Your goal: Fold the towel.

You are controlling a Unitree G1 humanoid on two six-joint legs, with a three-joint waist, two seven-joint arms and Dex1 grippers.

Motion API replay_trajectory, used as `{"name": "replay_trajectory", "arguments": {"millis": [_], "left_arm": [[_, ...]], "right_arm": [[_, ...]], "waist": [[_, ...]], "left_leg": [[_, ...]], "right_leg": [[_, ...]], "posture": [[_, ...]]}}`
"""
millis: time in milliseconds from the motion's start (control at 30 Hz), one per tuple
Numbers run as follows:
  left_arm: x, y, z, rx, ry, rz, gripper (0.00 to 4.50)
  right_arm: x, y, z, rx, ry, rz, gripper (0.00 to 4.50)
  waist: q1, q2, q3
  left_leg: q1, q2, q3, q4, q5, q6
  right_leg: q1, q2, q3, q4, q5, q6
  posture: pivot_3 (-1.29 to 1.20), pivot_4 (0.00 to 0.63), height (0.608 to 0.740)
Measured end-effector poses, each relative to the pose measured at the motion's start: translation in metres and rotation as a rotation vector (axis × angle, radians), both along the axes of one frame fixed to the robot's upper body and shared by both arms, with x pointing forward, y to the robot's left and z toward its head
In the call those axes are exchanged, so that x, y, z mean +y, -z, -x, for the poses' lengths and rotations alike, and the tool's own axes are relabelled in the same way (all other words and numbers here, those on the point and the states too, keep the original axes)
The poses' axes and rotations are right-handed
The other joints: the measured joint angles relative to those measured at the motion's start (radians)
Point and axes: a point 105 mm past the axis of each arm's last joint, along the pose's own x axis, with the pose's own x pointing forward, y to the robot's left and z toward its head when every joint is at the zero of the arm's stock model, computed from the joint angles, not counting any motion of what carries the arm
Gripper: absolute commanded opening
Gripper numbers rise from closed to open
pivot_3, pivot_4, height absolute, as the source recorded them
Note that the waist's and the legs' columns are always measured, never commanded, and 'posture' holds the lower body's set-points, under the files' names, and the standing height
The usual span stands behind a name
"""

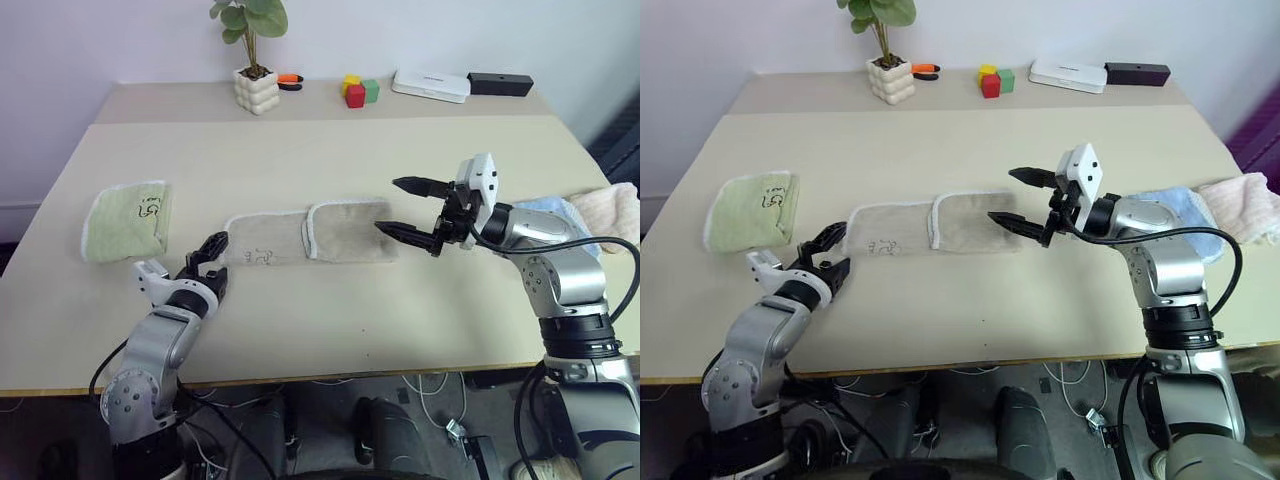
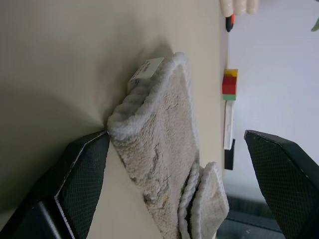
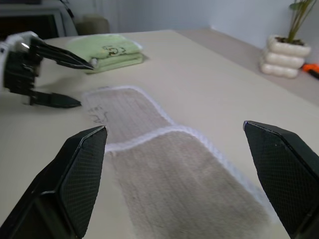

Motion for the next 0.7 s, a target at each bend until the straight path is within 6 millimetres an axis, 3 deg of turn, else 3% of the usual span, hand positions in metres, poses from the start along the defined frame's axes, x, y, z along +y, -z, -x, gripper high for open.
{"name": "replay_trajectory", "arguments": {"millis": [133,233,333,500,567,700], "left_arm": [[-0.004,0.0,-0.014,-0.024,0.021,0.006,4.45],[-0.008,-0.001,-0.03,-0.036,0.04,0.014,4.45],[-0.011,0.001,-0.036,-0.035,0.048,0.018,3.62],[-0.009,0.01,-0.043,0.005,0.039,0.004,1.08],[-0.01,0.002,-0.046,-0.027,0.045,0.003,0.14],[-0.01,0.0,-0.046,-0.05,0.055,-0.012,0.04]], "right_arm": [[-0.01,0.002,0.018,0.064,-0.076,0.018,4.5],[-0.016,-0.008,0.035,0.088,-0.16,-0.001,4.5],[-0.016,-0.015,0.039,0.073,-0.183,-0.023,4.5],[-0.016,-0.015,0.039,0.079,-0.182,-0.026,4.5],[-0.016,-0.014,0.038,0.078,-0.175,-0.026,4.5],[-0.018,-0.014,0.034,0.064,-0.143,-0.024,4.5]], "waist": [[0.01,0.001,0.0],[0.017,0.001,-0.001],[0.023,0.002,-0.001],[0.022,0.002,-0.001],[0.025,0.002,-0.001],[0.023,0.002,-0.001]], "left_leg": [[0.001,0.0,-0.001,0.001,0.0,0.0],[0.003,0.0,-0.001,0.001,0.0,0.0],[0.002,0.0,-0.002,0.001,0.0,0.0],[-0.001,0.0,-0.003,0.001,0.0,0.0],[-0.001,0.0,-0.003,0.0,0.0,0.0],[0.0,0.0,-0.003,0.0,0.0,0.0]], "right_leg": [[-0.001,-0.001,-0.001,-0.001,0.0,0.0],[0.0,0.0,-0.001,-0.001,0.0,-0.001],[-0.001,0.0,-0.001,-0.001,0.0,-0.001],[0.0,0.0,-0.002,-0.002,0.0,-0.001],[0.0,0.0,-0.002,-0.002,0.0,-0.001],[0.0,0.0,-0.002,-0.002,0.0,-0.001]], "posture": [[0.0,0.15,0.74],[0.0,0.15,0.74],[0.0,0.15,0.74],[0.0,0.15,0.74],[0.0,0.15,0.74],[0.0,0.15,0.74]]}}
